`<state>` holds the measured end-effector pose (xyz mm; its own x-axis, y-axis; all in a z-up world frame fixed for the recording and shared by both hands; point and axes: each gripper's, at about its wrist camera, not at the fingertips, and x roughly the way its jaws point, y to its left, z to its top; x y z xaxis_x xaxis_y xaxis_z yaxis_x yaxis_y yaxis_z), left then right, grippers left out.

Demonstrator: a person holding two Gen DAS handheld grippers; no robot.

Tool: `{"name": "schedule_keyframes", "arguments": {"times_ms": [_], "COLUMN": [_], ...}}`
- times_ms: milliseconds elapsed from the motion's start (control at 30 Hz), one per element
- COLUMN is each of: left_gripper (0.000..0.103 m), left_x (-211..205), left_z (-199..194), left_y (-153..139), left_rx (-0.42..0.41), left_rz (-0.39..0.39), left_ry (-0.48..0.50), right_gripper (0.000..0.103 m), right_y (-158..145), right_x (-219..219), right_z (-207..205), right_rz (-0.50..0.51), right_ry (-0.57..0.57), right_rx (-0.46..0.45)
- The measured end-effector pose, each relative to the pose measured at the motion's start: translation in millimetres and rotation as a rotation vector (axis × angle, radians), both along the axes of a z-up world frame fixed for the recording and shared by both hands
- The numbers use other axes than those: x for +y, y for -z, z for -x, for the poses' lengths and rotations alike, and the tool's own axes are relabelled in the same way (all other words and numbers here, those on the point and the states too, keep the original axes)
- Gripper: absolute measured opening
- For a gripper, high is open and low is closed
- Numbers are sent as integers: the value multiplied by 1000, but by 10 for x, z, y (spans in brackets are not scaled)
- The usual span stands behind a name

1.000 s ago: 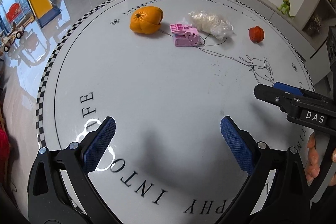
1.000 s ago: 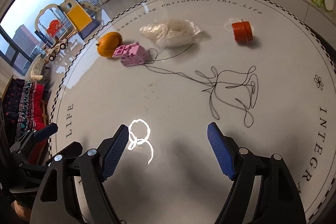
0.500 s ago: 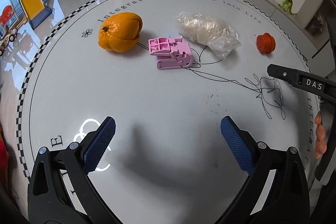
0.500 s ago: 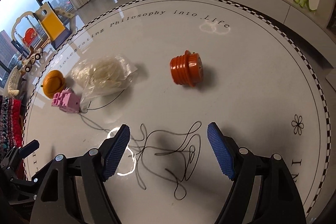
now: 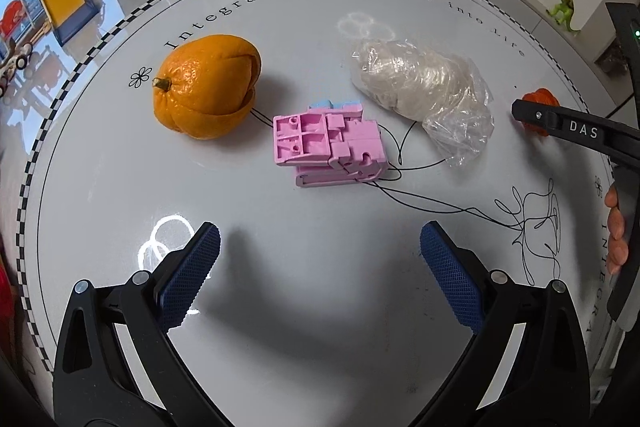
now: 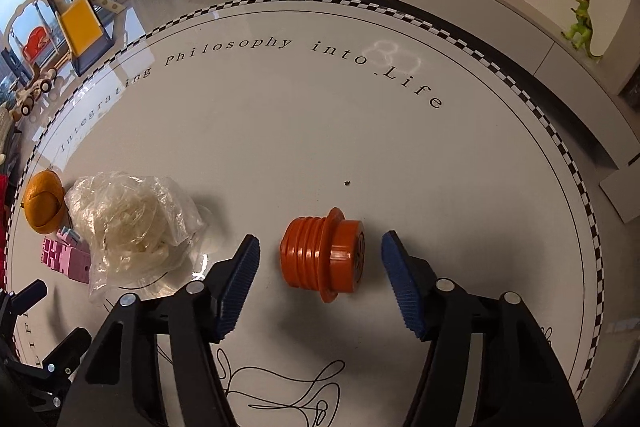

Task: Collect trash
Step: 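Grasp the pink toy block with the left tool while the right tool grasps the orange cup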

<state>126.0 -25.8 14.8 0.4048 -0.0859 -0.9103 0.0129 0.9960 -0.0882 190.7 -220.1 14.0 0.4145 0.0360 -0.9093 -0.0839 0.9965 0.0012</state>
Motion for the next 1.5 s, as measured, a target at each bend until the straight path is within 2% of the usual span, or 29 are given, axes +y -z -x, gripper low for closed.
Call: {"name": "schedule_keyframes", "arguments": {"times_ms": [33,167,500,600,667,733,833,1067,1300,1500], "left_gripper": [97,97,96,83,55,55,51,51,51,51], "left_x": [-5,-23,-19,-7,-6,5,-2,-30,-11,137], "left_z": [-28,-120,-349,-357,-332,-298,-202,128,629,1061], "left_y": [8,31,47,16,-36,-73,-121,-290,-490,-584], "left_rx": [2,6,-23,-46,-58,-49,-55,-74,-95,-111], "left_rz": [4,14,-62,-78,-69,-34,-24,1,24,38], "left_ry": [-2,-19,-66,-67,-57,-47,-29,8,35,37], "right_gripper": [35,35,35,35,35,35,35,35,35,35], "right_y": [12,-1,0,2,-1,-9,-50,-253,-452,-560], "right_x": [7,-28,-63,-76,-87,-95,-99,-67,-22,193], "right_z": [-11,-1,85,100,111,140,208,461,930,1426], "right_rz": [4,-49,-91,-96,-98,-102,-106,-118,-155,-154], "right_ry": [-6,5,-5,-6,-5,1,3,6,-2,-33], "right_rx": [1,-1,-10,-5,2,5,5,-7,-6,-10]}}
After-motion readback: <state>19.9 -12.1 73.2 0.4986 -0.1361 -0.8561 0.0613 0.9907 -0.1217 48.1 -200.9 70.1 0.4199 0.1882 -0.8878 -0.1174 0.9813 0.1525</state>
